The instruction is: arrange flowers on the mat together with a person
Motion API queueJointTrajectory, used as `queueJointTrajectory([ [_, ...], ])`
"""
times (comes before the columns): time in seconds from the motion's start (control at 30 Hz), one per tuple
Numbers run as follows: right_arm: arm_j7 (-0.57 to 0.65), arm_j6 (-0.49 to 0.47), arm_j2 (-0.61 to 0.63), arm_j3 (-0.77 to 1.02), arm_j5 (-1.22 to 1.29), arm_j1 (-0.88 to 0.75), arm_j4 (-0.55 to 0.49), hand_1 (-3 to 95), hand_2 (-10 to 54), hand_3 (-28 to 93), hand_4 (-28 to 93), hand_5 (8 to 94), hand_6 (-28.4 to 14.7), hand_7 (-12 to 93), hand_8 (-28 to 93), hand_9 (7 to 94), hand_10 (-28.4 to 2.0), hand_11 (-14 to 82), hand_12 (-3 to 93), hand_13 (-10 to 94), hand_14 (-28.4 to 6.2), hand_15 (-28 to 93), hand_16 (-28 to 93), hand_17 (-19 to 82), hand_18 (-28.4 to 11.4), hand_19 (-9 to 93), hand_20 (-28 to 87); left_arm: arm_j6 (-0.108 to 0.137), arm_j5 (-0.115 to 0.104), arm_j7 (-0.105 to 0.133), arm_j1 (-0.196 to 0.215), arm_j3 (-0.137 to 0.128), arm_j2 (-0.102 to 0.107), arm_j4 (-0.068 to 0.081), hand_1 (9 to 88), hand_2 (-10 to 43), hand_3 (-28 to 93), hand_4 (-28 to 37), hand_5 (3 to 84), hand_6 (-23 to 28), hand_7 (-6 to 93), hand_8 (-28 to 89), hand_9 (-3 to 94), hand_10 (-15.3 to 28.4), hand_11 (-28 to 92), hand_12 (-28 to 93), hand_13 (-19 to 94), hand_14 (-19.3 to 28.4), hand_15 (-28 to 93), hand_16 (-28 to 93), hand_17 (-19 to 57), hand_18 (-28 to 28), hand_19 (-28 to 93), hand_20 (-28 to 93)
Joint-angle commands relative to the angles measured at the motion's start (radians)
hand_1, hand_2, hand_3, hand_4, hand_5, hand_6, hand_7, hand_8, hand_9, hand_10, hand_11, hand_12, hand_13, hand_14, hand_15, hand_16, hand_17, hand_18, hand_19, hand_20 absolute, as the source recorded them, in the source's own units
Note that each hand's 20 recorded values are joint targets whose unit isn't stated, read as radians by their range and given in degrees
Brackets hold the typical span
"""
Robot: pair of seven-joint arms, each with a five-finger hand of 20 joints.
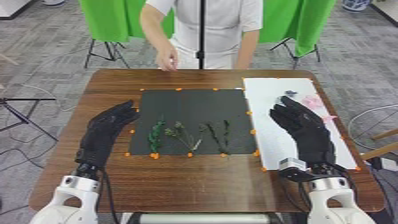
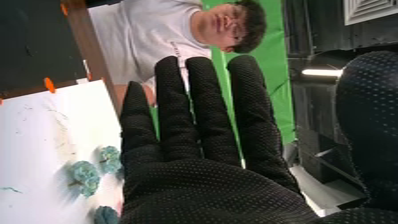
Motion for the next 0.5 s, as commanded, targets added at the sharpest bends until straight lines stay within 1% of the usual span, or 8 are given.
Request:
queueJointTrajectory([
  [0.03,-0.025,0.098,0.083,-0.026,-0.15,0.027,-0.003,19.0,-4.7,77,-13,50.2,-1.1,12,-9,48.1,-15.4,5.9,15.3,38,-13.8,12,18,21,-14.3,7,29,0.006,-0.005,-0.007,0.015,-0.008,-0.011,0.0,26.6,-6.8,65,-17.3,47.2,3.4,12.9,-5,42.7,12.6,15,16,35,17.2,12,7,5.4,13.3,6,21],
  [0.13,-0.036,0.146,0.16,-0.022,-0.319,0.07,0.001,18.6,-4.0,77,-13,48.7,-1.7,12,-9,44.1,-15.7,5.2,15.6,36,-14.1,11,18,21,-14.7,9,30,0.007,-0.008,-0.009,0.024,-0.013,-0.011,-0.004,26.6,-6.8,65,-17.3,47.2,3.4,13.0,-5,42.8,12.6,15,16,35,17.1,12,7,5.4,13.3,6,21],
  [0.23,0.042,0.198,0.245,-0.019,-0.525,0.129,-0.008,20.9,-4.8,75,-13,46.1,-2.2,11,-8,41.6,-16.6,4.8,16.3,36,-14.7,11,19,25,-14.0,16,33,-0.001,-0.007,-0.013,0.008,-0.011,-0.007,0.005,26.7,-6.6,65,-17.4,47.2,3.4,13.0,-5,42.7,12.5,15,16,34,17.1,12,7,5.4,13.3,6,21],
  [0.27,0.054,0.174,0.271,-0.013,-0.602,0.154,-0.002,22.4,-5.5,74,-13,45.0,-2.5,10,-8,41.2,-17.4,4.7,16.7,38,-15.2,12,20,27,-13.5,18,34,0.0,-0.007,-0.013,0.01,-0.011,-0.006,0.002,26.7,-6.6,64,-17.4,47.2,3.4,12.9,-5,42.7,12.5,15,16,34,17.1,12,7,5.4,13.3,6,21],
  [0.33,0.183,0.214,0.341,-0.042,-0.762,0.186,-0.021,25.1,-8.5,74,-14,43.6,-2.7,10,-8,41.4,-18.6,5.6,18.0,44,-15.0,14,22,31,-12.5,23,37,-0.004,-0.003,-0.015,0.0,-0.009,-0.004,0.005,26.7,-6.5,64,-17.3,47.2,3.3,12.9,-5,42.7,12.6,15,16,34,17.0,12,7,5.4,13.3,6,21],
  [0.4,0.234,0.232,0.395,-0.067,-0.865,0.22,-0.01,29.3,-9.4,72,-17,43.9,-3.3,10,-8,44.5,-20.1,9.5,18.5,51,-14.0,23,21,37,-12.0,29,38,-0.006,-0.004,-0.017,-0.001,-0.008,-0.002,0.006,26.6,-6.6,64,-17.2,47.2,3.3,13.0,-5,42.7,12.6,15,16,34,17.1,12,7,5.4,13.3,6,21],
  [0.47,0.316,0.163,0.438,-0.078,-0.948,0.249,-0.023,32.7,-9.5,70,-19,46.1,-3.5,11,-8,49.1,-20.8,12.3,19.3,57,-13.8,29,20,42,-12.5,35,41,-0.003,-0.003,-0.017,0.005,-0.008,-0.001,0.003,26.6,-6.5,64,-17.2,47.2,3.3,13.0,-5,42.7,12.5,15,16,34,17.0,12,7,5.4,13.3,6,21],
  [0.5,0.377,0.015,0.444,-0.066,-0.993,0.278,-0.043,33.5,-9.5,69,-19,47.0,-3.7,11,-8,50.2,-20.9,12.7,19.5,59,-13.6,30,20,44,-12.6,37,42,-0.001,-0.005,-0.017,0.005,-0.007,0.0,0.003,26.6,-6.5,64,-17.2,47.2,3.3,13.0,-5,42.7,12.5,15,16,34,17.1,12,7,5.4,13.3,6,21],
])
